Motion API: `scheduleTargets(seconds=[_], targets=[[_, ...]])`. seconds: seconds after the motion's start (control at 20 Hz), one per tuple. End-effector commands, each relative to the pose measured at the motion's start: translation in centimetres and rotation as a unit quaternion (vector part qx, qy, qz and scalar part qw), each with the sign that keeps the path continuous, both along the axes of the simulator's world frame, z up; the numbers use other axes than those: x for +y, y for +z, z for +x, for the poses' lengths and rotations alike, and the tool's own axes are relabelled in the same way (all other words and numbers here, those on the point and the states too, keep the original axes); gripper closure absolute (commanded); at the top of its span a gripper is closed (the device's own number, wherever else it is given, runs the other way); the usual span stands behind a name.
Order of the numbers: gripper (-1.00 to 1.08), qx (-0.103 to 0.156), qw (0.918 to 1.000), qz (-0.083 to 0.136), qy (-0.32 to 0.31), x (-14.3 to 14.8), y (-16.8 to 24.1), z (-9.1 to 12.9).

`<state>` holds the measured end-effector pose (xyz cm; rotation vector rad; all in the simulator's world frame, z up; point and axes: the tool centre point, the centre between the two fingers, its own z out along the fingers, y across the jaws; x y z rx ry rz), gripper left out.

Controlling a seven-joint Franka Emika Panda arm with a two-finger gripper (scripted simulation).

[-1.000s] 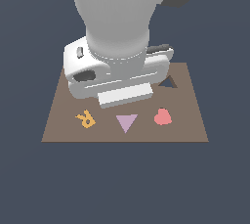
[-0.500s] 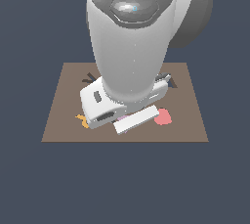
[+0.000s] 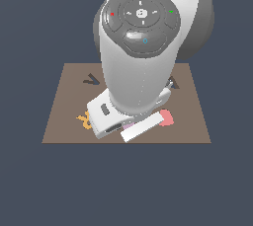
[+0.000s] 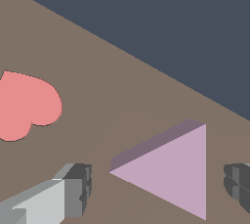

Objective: Insert a designated object into the corresponding slot on a board.

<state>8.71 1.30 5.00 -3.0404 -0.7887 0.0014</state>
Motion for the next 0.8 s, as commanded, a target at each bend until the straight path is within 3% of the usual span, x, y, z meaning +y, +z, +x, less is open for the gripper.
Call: scheduleTargets(seconds=[0.0, 0.45, 0.5, 0.75], targets=[[-0.92, 0.0, 1.0, 0.0, 0.0, 0.0, 0.0, 0.0], [-0.92, 0.0, 1.0, 0.0, 0.002, 0.0, -2.0, 0.1], [1.08, 0.0, 1.0, 0.0, 0.002, 0.0, -2.0, 0.1], [1.08, 0.0, 1.0, 0.0, 0.002, 0.0, -2.0, 0.1]])
